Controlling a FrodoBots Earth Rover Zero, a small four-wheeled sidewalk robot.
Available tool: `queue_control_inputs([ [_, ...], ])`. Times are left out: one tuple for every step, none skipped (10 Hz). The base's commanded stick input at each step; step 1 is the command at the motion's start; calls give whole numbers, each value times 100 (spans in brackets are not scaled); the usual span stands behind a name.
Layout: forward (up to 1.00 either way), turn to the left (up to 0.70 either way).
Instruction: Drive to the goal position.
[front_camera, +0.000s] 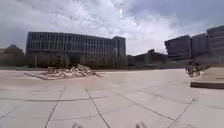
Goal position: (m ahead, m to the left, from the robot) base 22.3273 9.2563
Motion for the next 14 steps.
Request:
queue_control_inputs([
  [45, 0],
  [45, 0],
  [45, 0],
  [45, 0],
  [45, 0],
  [45, 0],
  [45, 0],
  [45, 0],
  [45, 0],
  [45, 0],
  [45, 0],
  [45, 0],
  [45, 0],
  [45, 0],
])
